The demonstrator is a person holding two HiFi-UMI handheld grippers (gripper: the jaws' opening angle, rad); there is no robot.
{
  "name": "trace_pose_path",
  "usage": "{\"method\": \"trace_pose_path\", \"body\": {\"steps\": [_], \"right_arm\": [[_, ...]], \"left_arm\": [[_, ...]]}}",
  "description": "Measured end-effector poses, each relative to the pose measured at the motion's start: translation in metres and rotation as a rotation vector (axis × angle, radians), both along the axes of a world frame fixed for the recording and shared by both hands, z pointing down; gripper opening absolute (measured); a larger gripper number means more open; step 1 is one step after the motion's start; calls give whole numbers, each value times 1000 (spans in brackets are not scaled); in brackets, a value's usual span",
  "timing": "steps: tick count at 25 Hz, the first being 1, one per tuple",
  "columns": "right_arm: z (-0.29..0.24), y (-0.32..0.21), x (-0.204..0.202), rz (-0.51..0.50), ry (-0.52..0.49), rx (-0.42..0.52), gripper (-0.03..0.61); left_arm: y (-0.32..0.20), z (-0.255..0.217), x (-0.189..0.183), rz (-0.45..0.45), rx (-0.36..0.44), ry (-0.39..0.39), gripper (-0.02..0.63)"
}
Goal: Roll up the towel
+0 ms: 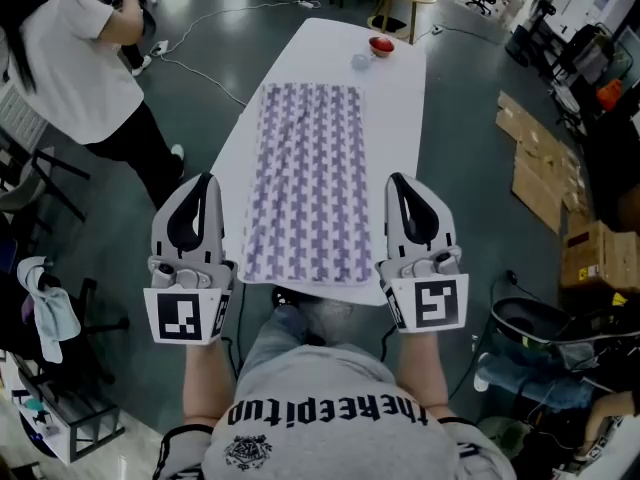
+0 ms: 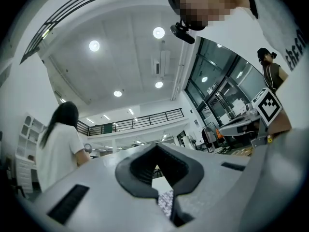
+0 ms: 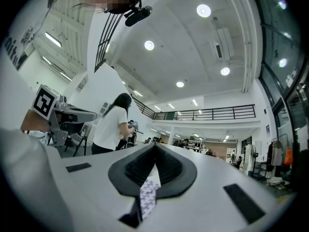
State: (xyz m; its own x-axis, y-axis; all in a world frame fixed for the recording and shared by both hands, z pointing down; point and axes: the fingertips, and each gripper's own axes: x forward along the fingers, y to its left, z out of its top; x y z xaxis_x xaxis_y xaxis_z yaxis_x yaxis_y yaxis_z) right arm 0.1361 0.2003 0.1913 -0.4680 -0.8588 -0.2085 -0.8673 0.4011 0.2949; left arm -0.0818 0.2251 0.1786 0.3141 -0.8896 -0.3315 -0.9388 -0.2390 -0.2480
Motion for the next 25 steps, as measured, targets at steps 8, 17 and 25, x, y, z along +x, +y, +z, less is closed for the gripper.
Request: {"method": "trace_pose_path", "body": {"steps": [8,17,25], "right_arm": [[26,-46,-10,-28,48,-105,3],[146,-35,-28,-74,283,-381,3],[265,10,-36,-190,490,-624,5]], "left_arm": [[-50,30,14,39,-120,-143,3],[-44,161,18,133,-364,-464,5],[1,293,14,292,-614,-727,6]]}}
